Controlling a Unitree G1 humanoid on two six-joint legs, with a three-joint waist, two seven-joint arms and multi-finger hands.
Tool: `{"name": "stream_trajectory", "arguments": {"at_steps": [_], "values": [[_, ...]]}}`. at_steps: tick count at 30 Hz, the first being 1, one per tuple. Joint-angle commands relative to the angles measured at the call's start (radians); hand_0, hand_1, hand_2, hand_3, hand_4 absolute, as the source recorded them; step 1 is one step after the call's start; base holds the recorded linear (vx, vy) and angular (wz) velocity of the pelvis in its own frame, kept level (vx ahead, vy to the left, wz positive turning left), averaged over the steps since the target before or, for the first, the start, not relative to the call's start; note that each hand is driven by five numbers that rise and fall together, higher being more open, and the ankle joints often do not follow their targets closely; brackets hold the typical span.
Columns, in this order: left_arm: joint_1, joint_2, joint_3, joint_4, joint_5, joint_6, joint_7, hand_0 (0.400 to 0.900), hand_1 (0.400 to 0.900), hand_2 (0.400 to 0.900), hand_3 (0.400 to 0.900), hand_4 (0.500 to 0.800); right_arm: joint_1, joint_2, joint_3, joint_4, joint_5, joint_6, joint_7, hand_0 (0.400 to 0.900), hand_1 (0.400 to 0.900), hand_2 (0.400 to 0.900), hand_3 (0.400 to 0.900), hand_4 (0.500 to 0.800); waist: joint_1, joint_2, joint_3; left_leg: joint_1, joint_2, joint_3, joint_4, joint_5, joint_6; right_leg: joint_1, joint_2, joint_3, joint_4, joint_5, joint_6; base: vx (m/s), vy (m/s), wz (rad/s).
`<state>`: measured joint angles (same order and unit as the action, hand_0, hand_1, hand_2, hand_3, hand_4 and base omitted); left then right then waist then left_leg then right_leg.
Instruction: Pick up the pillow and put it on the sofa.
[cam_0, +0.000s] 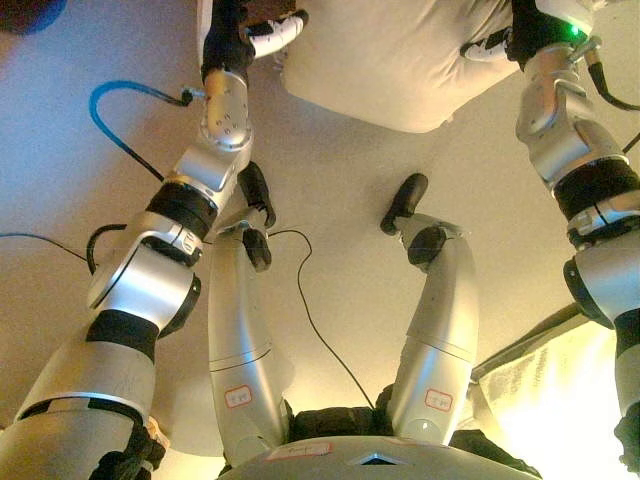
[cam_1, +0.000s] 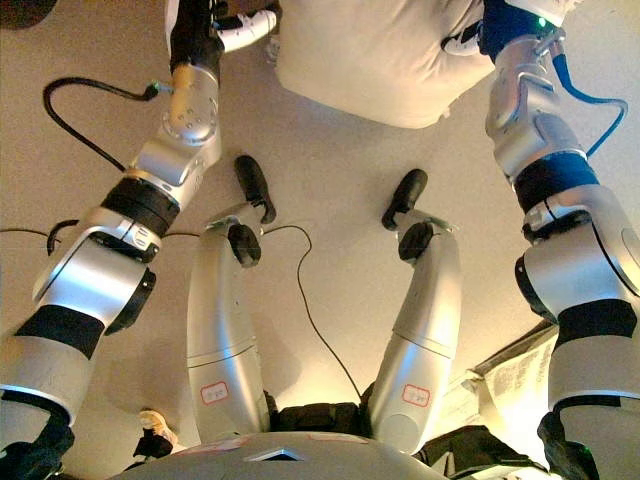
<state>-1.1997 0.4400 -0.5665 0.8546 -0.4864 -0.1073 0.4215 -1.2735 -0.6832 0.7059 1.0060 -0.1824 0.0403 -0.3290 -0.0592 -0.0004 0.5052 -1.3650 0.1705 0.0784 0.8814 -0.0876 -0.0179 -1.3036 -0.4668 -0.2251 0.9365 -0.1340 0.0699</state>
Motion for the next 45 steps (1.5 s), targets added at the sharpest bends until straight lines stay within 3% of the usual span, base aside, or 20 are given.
{"name": "stream_trajectory", "arguments": {"at_steps": [1,15,24,27,32,36,40,45], "values": [[-0.047,0.042,0.014,0.009,-0.048,-0.043,-0.004,0.900,0.900,0.900,0.900,0.800,-0.085,0.058,0.021,0.017,0.081,-0.027,-0.003,0.400,0.400,0.400,0.400,0.500,0.014,-0.036,-0.075,0.086,0.011,-0.121,0.071,-0.149,-0.107,-0.006,0.006,0.072,-0.036,0.074,0.106,0.00,0.000,0.00],[0.022,0.033,0.055,-0.019,-0.043,-0.052,0.017,0.900,0.900,0.900,0.900,0.800,-0.027,0.059,-0.030,-0.063,0.066,-0.030,-0.033,0.400,0.400,0.400,0.400,0.500,0.005,-0.033,-0.109,0.105,-0.002,-0.121,0.030,-0.128,-0.112,0.000,0.024,0.082,-0.057,0.084,0.109,0.00,0.005,-0.01],[0.115,0.008,0.117,-0.089,0.004,-0.058,0.033,0.900,0.900,0.900,0.900,0.800,0.069,0.020,-0.109,-0.206,0.027,-0.028,-0.057,0.400,0.400,0.400,0.400,0.500,0.001,-0.035,-0.107,0.272,0.004,-0.100,-0.163,-0.063,-0.119,0.180,0.031,0.040,-0.224,0.153,0.122,0.00,0.000,0.00],[0.197,0.008,0.169,-0.159,0.036,-0.062,0.037,0.900,0.900,0.900,0.900,0.800,0.167,-0.001,-0.189,-0.327,-0.011,-0.032,-0.075,0.400,0.400,0.400,0.400,0.500,-0.007,-0.042,-0.102,0.337,-0.003,-0.090,-0.224,-0.019,-0.112,0.258,0.027,0.024,-0.290,0.192,0.111,-0.05,0.011,-0.01],[0.391,-0.002,0.280,-0.271,0.082,-0.071,0.052,0.900,0.900,0.900,0.900,0.800,0.438,-0.025,-0.378,-0.611,-0.128,-0.048,-0.103,0.400,0.400,0.400,0.400,0.500,-0.013,-0.061,-0.099,0.549,0.004,-0.084,-0.326,-0.005,-0.110,0.484,0.042,-0.005,-0.407,0.207,0.107,0.05,-0.012,-0.10],[0.539,-0.016,0.320,-0.355,0.125,-0.086,0.023,0.900,0.900,0.900,0.900,0.800,0.625,-0.017,-0.489,-0.772,-0.157,-0.089,-0.088,0.400,0.400,0.400,0.400,0.500,-0.013,-0.073,-0.116,0.752,0.011,-0.066,-0.394,-0.005,-0.102,0.721,0.058,-0.049,-0.529,0.229,0.110,0.16,-0.028,-0.09],[0.731,-0.017,0.386,-0.461,0.164,-0.091,-0.043,0.900,0.900,0.900,0.900,0.800,0.830,0.011,-0.609,-0.958,-0.160,-0.153,-0.036,0.400,0.400,0.400,0.400,0.500,0.003,-0.078,-0.212,1.043,0.024,-0.010,-0.554,0.003,-0.105,1.038,0.068,-0.112,-0.714,0.286,0.142,0.25,0.037,-0.12],[0.861,-0.004,0.456,-0.516,0.177,-0.090,-0.096,0.900,0.900,0.900,0.900,0.800,0.934,0.028,-0.696,-1.084,-0.126,-0.202,0.012,0.400,0.400,0.400,0.400,0.500,0.007,-0.094,-0.305,1.237,0.008,0.044,-0.714,0.031,-0.105,1.207,0.077,-0.147,-0.864,0.365,0.178,0.22,0.074,-0.16]]}}
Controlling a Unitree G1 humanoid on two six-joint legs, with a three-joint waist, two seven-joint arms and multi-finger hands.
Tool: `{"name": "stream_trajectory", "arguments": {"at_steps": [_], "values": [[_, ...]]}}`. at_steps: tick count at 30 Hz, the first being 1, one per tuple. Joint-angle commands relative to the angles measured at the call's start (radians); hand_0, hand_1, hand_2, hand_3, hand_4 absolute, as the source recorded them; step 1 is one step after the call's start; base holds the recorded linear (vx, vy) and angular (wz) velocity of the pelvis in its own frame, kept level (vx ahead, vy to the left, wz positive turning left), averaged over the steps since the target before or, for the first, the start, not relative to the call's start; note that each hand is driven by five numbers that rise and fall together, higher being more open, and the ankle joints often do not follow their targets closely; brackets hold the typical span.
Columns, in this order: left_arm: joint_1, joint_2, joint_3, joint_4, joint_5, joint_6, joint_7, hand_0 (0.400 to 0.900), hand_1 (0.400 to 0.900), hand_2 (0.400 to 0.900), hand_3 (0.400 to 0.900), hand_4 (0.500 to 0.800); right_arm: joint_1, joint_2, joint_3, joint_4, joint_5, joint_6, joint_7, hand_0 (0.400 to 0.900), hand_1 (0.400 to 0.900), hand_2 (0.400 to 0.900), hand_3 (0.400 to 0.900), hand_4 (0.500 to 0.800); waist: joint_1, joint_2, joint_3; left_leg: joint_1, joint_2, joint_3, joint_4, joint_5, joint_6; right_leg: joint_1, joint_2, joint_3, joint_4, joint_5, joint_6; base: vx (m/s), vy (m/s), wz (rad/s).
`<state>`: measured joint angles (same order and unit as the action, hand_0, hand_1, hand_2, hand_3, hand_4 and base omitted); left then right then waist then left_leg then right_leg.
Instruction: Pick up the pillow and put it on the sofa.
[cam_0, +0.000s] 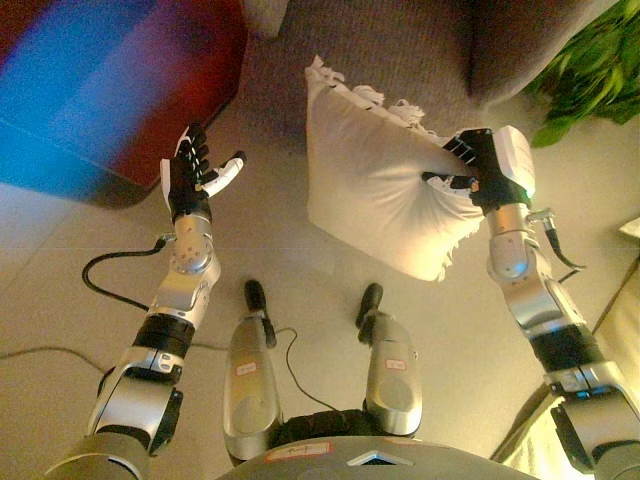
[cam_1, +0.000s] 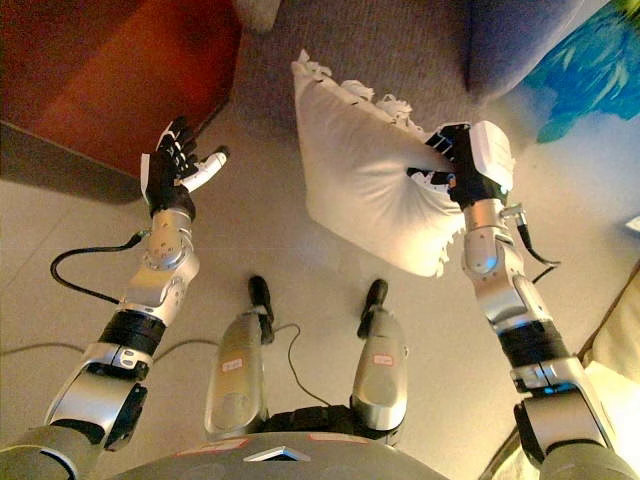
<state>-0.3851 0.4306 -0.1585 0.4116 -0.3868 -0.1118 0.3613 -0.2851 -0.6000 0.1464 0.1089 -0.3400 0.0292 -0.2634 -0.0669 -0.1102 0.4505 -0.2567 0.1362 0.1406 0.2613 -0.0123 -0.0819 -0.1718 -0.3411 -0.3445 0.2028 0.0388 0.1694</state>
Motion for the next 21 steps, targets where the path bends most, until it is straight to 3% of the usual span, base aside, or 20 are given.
{"name": "stream_trajectory", "arguments": {"at_steps": [1,5,11,19,20,21], "values": [[0.097,0.013,0.083,-0.097,0.095,-0.083,-0.052,0.900,0.900,0.900,0.900,0.800,-0.034,-0.050,-0.171,-0.228,0.053,-0.207,-0.037,0.400,0.400,0.400,0.400,0.500,0.019,0.014,-0.291,0.210,0.036,0.018,-0.170,-0.039,-0.043,0.119,-0.044,-0.036,-0.176,0.217,0.090,0.18,0.084,-0.26],[0.148,0.026,0.134,-0.096,0.120,-0.070,-0.068,0.900,0.900,0.900,0.900,0.800,-0.040,-0.047,-0.199,-0.235,0.128,-0.217,-0.006,0.400,0.400,0.400,0.400,0.500,0.029,-0.010,-0.358,0.317,-0.001,0.072,-0.324,0.006,-0.033,0.145,-0.054,-0.044,-0.231,0.248,0.092,0.10,0.100,-0.15],[0.181,0.026,0.138,-0.092,0.097,-0.071,-0.107,0.900,0.900,0.900,0.900,0.800,-0.107,-0.101,-0.179,-0.148,0.278,-0.224,0.031,0.400,0.400,0.400,0.400,0.500,0.055,-0.037,-0.377,0.345,0.010,0.079,-0.324,0.003,-0.035,0.162,-0.040,-0.036,-0.224,0.238,0.092,0.07,-0.001,-0.02],[0.166,0.033,0.086,-0.030,0.033,-0.083,-0.137,0.900,0.900,0.900,0.900,0.800,-0.484,-0.263,0.055,0.291,0.404,-0.188,0.032,0.400,0.400,0.400,0.400,0.500,0.110,-0.050,-0.348,0.310,0.040,0.067,-0.316,0.029,-0.058,0.156,-0.024,-0.065,-0.225,0.205,0.088,0.01,-0.063,0.14],[0.139,0.043,0.054,-0.006,0.003,-0.096,-0.137,0.900,0.900,0.900,0.900,0.800,-0.617,-0.296,0.135,0.461,0.418,-0.167,0.024,0.400,0.400,0.400,0.400,0.500,0.134,-0.052,-0.335,0.288,0.047,0.056,-0.311,0.040,-0.065,0.149,-0.021,-0.072,-0.226,0.200,0.086,-0.02,-0.072,0.15],[0.136,0.038,0.060,-0.003,0.002,-0.097,-0.137,0.900,0.900,0.900,0.900,0.800,-0.641,-0.296,0.153,0.477,0.422,-0.174,0.023,0.400,0.400,0.400,0.400,0.500,0.128,-0.046,-0.332,0.285,0.048,0.056,-0.310,0.039,-0.065,0.147,-0.020,-0.072,-0.225,0.200,0.085,-0.08,-0.139,0.36]]}}
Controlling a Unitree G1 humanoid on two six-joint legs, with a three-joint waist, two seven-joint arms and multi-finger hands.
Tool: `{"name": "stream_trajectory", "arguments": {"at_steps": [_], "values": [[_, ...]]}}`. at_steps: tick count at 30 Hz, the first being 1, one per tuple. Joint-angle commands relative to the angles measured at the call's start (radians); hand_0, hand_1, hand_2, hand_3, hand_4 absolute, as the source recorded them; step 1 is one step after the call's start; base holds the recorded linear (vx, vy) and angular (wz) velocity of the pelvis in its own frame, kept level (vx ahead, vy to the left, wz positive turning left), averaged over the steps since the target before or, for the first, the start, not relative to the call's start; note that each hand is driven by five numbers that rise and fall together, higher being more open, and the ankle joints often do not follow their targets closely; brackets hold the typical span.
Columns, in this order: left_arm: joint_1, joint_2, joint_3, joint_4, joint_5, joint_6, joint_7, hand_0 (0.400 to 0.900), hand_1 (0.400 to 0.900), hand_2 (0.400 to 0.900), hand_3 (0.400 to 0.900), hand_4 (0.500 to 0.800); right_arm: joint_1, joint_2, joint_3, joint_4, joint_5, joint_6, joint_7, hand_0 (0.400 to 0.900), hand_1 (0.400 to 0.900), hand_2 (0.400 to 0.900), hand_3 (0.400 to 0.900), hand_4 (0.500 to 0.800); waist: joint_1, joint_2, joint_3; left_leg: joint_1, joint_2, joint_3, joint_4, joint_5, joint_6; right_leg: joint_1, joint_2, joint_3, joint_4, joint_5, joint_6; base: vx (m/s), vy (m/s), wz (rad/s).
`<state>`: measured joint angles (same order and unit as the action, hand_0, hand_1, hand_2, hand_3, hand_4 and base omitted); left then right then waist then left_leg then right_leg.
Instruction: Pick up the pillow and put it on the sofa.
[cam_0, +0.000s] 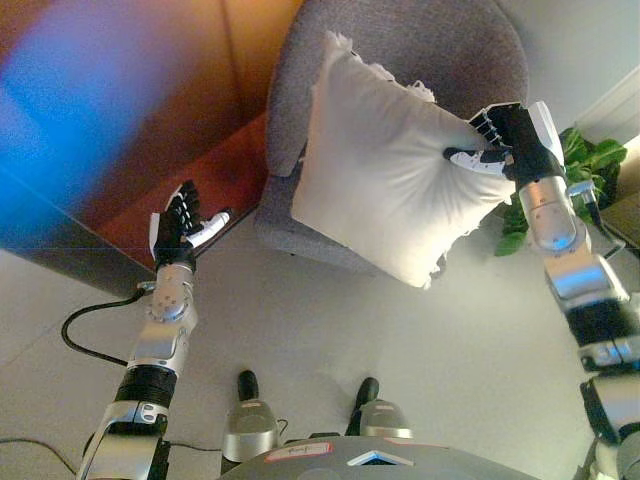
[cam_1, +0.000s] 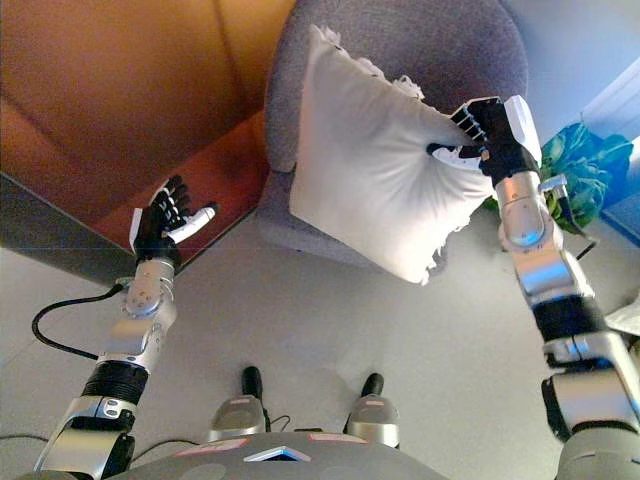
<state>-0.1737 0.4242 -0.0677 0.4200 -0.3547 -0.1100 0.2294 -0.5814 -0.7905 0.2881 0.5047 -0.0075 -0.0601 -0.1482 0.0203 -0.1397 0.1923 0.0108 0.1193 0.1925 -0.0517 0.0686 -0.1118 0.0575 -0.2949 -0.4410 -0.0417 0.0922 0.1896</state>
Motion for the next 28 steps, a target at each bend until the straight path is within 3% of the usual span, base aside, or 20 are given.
{"name": "stream_trajectory", "arguments": {"at_steps": [1,3,4,5,6,13,22,28], "values": [[-0.119,0.052,-0.075,0.016,-0.058,-0.109,-0.002,0.900,0.900,0.900,0.900,0.800,-0.494,-0.103,0.089,0.269,0.127,-0.068,-0.101,0.400,0.400,0.400,0.400,0.500,0.067,-0.006,-0.049,-0.019,0.076,-0.011,0.014,-0.031,-0.045,-0.096,-0.058,0.021,0.019,0.139,0.060,-0.09,-0.097,0.32],[-0.139,0.052,-0.086,0.027,-0.073,-0.116,-0.004,0.900,0.900,0.900,0.900,0.800,-0.572,-0.111,0.140,0.372,0.135,-0.063,-0.097,0.400,0.400,0.400,0.400,0.500,0.070,-0.001,-0.042,-0.046,0.077,-0.020,0.020,-0.021,-0.047,-0.109,-0.060,0.017,0.018,0.142,0.059,-0.10,-0.098,0.33],[-0.177,0.061,-0.123,0.041,-0.110,-0.134,-0.025,0.900,0.900,0.900,0.900,0.800,-0.700,-0.131,0.212,0.577,0.115,-0.038,-0.100,0.900,0.900,0.900,0.900,0.800,0.100,0.015,-0.023,-0.090,0.082,-0.039,0.025,-0.003,-0.056,-0.132,-0.054,0.013,0.010,0.146,0.057,-0.07,-0.073,0.25],[-0.178,0.060,-0.121,0.042,-0.111,-0.134,-0.026,0.900,0.900,0.900,0.900,0.800,-0.708,-0.130,0.218,0.583,0.117,-0.040,-0.099,0.900,0.900,0.900,0.900,0.800,0.097,0.017,-0.025,-0.096,0.083,-0.041,0.027,-0.003,-0.056,-0.136,-0.054,0.012,0.010,0.147,0.057,-0.06,-0.151,0.42],[-0.193,0.063,-0.147,0.044,-0.128,-0.141,-0.047,0.900,0.900,0.900,0.900,0.800,-0.774,-0.155,0.258,0.705,0.106,-0.017,-0.080,0.900,0.900,0.900,0.900,0.800,0.123,0.039,-0.022,-0.115,0.087,-0.055,0.025,0.008,-0.063,-0.141,-0.044,0.000,-0.007,0.146,0.055,0.00,-0.075,0.22],[-0.103,0.061,-0.139,-0.007,-0.152,-0.130,-0.099,0.900,0.900,0.900,0.900,0.800,-0.833,-0.220,0.273,0.745,0.110,-0.006,-0.087,0.900,0.900,0.900,0.900,0.800,0.154,0.092,-0.027,-0.123,0.073,-0.089,0.019,0.018,-0.064,-0.121,-0.045,-0.029,-0.029,0.143,0.057,0.04,-0.039,0.15],[-0.070,0.065,-0.137,-0.015,-0.148,-0.121,-0.114,0.900,0.900,0.900,0.900,0.800,-0.848,-0.225,0.270,0.734,0.117,-0.010,-0.108,0.900,0.900,0.900,0.900,0.800,0.135,0.097,-0.044,-0.100,0.054,-0.095,0.041,-0.006,-0.057,-0.071,-0.060,-0.036,-0.038,0.134,0.056,0.02,0.009,-0.01],[-0.081,0.041,-0.128,-0.001,-0.131,-0.101,-0.104,0.900,0.900,0.900,0.900,0.800,-0.699,-0.202,0.116,0.523,0.284,-0.073,-0.136,0.900,0.900,0.900,0.900,0.800,0.083,0.079,-0.075,-0.048,0.053,-0.074,0.055,-0.039,-0.051,-0.032,-0.062,-0.020,-0.039,0.126,0.053,0.04,0.041,-0.13]]}}
